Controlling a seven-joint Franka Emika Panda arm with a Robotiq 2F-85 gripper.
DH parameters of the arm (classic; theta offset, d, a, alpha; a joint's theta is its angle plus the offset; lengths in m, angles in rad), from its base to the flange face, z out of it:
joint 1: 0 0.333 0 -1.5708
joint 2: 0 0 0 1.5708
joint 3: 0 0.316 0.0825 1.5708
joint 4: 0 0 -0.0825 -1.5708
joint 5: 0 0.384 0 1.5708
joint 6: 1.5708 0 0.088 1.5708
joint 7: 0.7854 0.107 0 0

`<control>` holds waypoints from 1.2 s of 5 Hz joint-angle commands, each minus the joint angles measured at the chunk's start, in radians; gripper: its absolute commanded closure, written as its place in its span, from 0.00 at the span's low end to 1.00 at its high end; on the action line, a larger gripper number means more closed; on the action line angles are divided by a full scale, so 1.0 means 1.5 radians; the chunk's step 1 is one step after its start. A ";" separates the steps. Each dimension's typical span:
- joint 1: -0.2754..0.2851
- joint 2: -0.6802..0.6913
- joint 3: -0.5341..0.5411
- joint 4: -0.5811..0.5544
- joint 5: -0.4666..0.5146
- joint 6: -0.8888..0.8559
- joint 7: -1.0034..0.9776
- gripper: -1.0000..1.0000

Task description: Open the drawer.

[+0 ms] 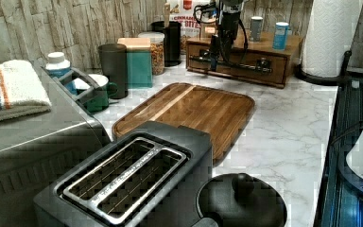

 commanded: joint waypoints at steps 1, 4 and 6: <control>-0.003 0.027 0.008 0.028 0.009 0.009 -0.017 0.00; -0.048 0.076 0.070 0.089 0.077 -0.085 -0.149 0.00; -0.018 0.026 0.111 0.050 0.108 -0.131 -0.118 0.00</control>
